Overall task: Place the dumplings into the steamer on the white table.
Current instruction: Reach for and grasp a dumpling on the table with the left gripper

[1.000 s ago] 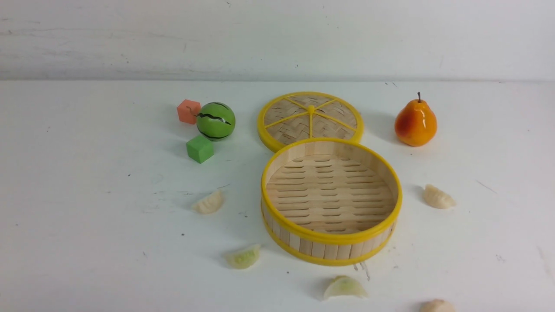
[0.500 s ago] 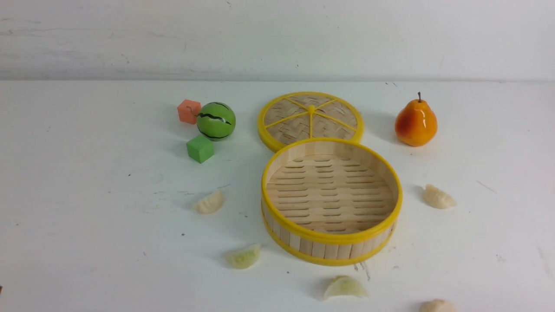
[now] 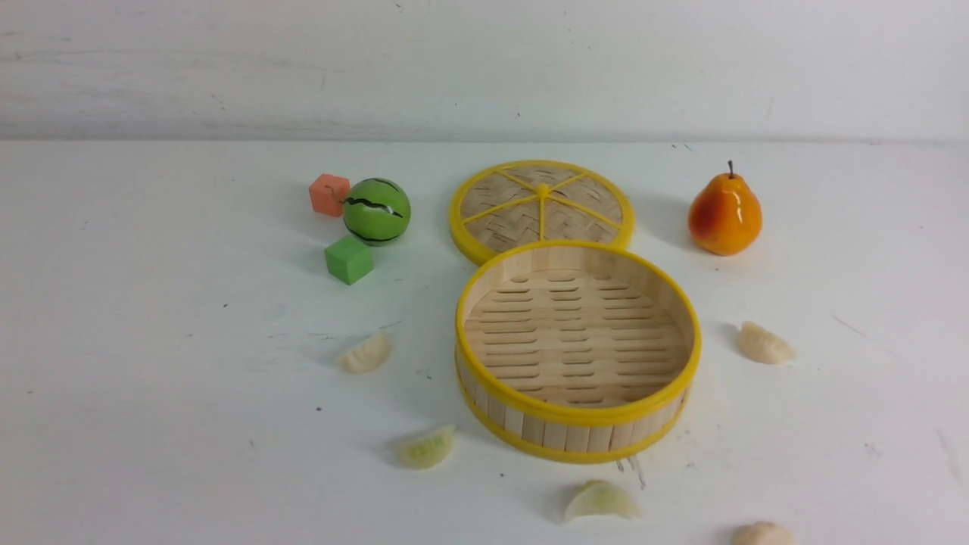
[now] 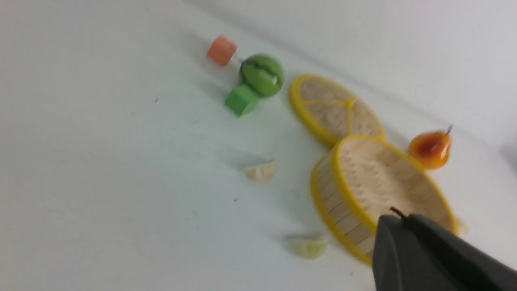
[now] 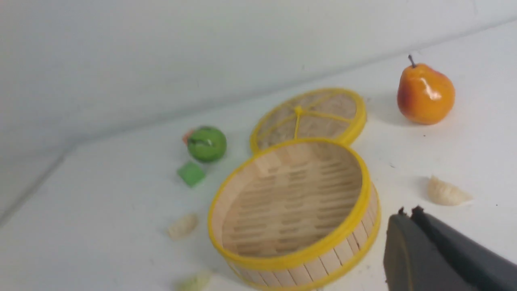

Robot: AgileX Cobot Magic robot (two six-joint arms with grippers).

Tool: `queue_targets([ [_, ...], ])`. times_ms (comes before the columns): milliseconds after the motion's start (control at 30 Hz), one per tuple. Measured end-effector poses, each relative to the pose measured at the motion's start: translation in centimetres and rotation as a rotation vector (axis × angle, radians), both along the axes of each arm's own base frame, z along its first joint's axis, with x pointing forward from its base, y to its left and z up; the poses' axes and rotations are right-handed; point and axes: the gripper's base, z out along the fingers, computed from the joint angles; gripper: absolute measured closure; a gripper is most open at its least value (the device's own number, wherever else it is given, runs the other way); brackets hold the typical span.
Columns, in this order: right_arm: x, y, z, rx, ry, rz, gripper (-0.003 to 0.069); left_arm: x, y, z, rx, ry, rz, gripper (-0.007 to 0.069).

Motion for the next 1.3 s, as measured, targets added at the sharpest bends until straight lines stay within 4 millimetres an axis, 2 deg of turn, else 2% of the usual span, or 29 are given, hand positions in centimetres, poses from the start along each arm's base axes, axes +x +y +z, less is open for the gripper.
queue_targets([
  [67, 1.6, 0.3, 1.3, -0.085, 0.052, 0.087, 0.0678, 1.2, 0.0, 0.8, 0.073, 0.083, -0.042, 0.0638],
  [100, 1.9, 0.4, 1.4, -0.098, 0.067, 0.105, 0.0678, 1.3, 0.0, 0.9, 0.087, 0.091, -0.045, 0.0638],
  [167, 3.5, 0.9, 1.7, -0.151, 0.14, 0.201, 0.0678, 2.8, -0.1, 1.4, 0.174, 0.194, -0.103, 0.0638],
  [267, 5.4, 2.2, 1.5, -0.209, 0.236, 0.332, 0.0676, 4.7, -0.6, 1.5, 0.273, 0.342, -0.179, 0.0638],
  [367, 6.9, 3.6, 0.9, -0.285, 0.342, 0.454, 0.0674, 7.6, -1.9, 1.5, 0.37, 0.488, -0.278, 0.0638],
  [467, 7.5, 4.4, 0.6, -0.325, 0.391, 0.506, 0.0673, 9.9, -3.3, 1.2, 0.428, 0.559, -0.342, 0.0638],
  [500, 7.8, 5.0, 0.6, -0.346, 0.406, 0.533, 0.0672, 11.6, -4.7, 1.2, 0.472, 0.582, -0.39, 0.0638],
  [600, 7.9, 5.3, 0.8, -0.355, 0.401, 0.548, 0.0669, 14.4, -7.0, 0.8, 0.511, 0.621, -0.441, 0.0635],
  [633, 7.8, 5.4, 0.8, -0.359, 0.399, 0.552, 0.0669, 16.0, -8.0, 0.6, 0.51, 0.645, -0.447, 0.0621],
  [700, 7.8, 5.4, 0.9, -0.359, 0.398, 0.551, 0.0669, 17.7, -8.9, 0.3, 0.511, 0.667, -0.443, 0.0586],
  [733, 7.8, 5.4, 0.8, -0.362, 0.4, 0.553, 0.0667, 19.3, -9.6, 0.0, 0.51, 0.685, -0.44, 0.0555],
  [767, 7.8, 5.4, 0.9, -0.363, 0.4, 0.553, 0.0667, 19.8, -9.8, -0.2, 0.511, 0.69, -0.441, 0.0542],
  [800, 7.7, 5.3, 0.9, -0.368, 0.407, 0.559, 0.0666, 21.7, -10.6, -0.8, 0.516, 0.709, -0.443, 0.0478],
  [833, 7.6, 5.3, 0.9, -0.37, 0.409, 0.562, 0.0665, 22.9, -11.1, -1.3, 0.525, 0.718, -0.451, 0.0432],
  [867, 7.5, 5.3, 0.9, -0.372, 0.411, 0.564, 0.0664, 23.7, -11.5, -1.8, 0.533, 0.726, -0.459, 0.0384],
  [900, 7.5, 5.3, 0.9, -0.373, 0.411, 0.565, 0.0664, 24.2, -11.7, -2.1, 0.536, 0.732, -0.462, 0.0375],
  [967, 7.2, 5.2, 1.0, -0.374, 0.414, 0.572, 0.0662, 26.7, -12.7, -4.1, 0.571, 0.764, -0.483, 0.0252],
  [1000, 7.1, 5.2, 1.0, -0.372, 0.417, 0.573, 0.0662, 27.3, -12.9, -4.5, 0.577, 0.766, -0.486, 0.0218],
  [1067, 7.0, 5.2, 1.0, -0.365, 0.427, 0.572, 0.0661, 29.4, -13.7, -6.7, 0.593, 0.805, -0.493, 0.0145],
  [1167, 6.9, 5.2, 1.0, -0.363, 0.441, 0.579, 0.0659, 31.1, -14.0, -8.5, 0.602, 0.83, -0.492, 0.0109],
  [1233, 6.7, 5.2, 0.9, -0.364, 0.455, 0.589, 0.0657, 33.1, -13.7, -10.7, 0.62, 0.826, -0.496, 0.0088],
  [1300, 6.6, 5.2, 0.9, -0.365, 0.463, 0.596, 0.0657, 34.1, -13.3, -12.2, 0.631, 0.823, -0.498, 0.0086],
])
